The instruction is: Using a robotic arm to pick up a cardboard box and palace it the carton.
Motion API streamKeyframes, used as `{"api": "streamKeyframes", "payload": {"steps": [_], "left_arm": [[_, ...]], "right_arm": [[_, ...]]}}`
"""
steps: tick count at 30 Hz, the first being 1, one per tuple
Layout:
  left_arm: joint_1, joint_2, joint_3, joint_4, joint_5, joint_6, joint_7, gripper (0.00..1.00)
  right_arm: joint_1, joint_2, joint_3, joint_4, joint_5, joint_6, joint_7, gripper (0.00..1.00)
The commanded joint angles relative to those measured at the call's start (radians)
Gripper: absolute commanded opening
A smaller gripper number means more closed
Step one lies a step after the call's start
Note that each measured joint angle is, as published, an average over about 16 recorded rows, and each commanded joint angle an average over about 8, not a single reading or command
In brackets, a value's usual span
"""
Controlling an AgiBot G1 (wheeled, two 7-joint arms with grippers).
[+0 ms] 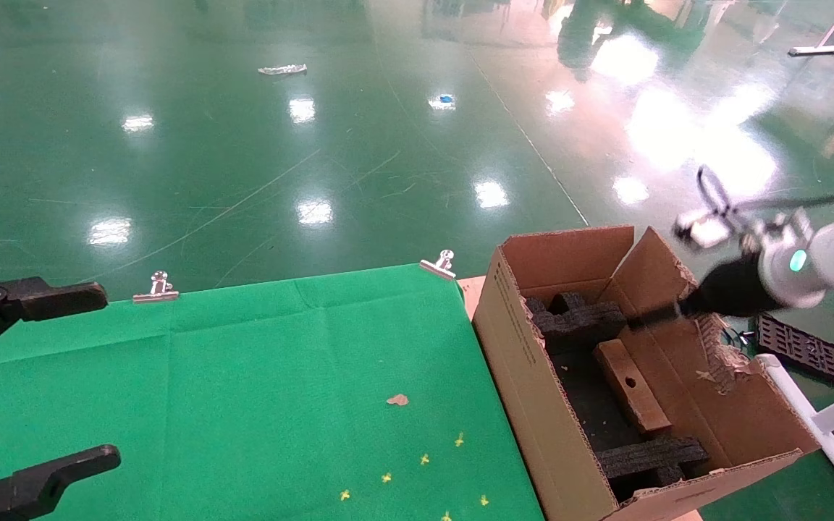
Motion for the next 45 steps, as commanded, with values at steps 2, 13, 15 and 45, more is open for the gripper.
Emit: {"api": "streamKeyframes", "payload": {"steps": [2,13,15,45], "left_arm": [[0.000,0.000,0.000,0.000,0.000,0.000,0.000,1.00],[0.000,0.000,0.001,0.000,0.000,0.000,0.000,1.00],[0.000,0.000,0.001,0.000,-0.001,0.000,0.000,1.00],[-0.001,-0.001,0.002,0.001,-0.002,-0.001,0.001,1.00]], "right_arm": [[0.072,0.021,0.015,0.029,0.011,-0.014,-0.019,1.00],[0.264,0.122,0.058,0.245,0.023,-0.024,-0.026,1.00],[0.277,0.134,0.065,0.278,0.028,-0.024,-0.014,1.00],[-0.180,0.125,0.564,0.628,0.260,-0.173,-0.230,1.00]]}}
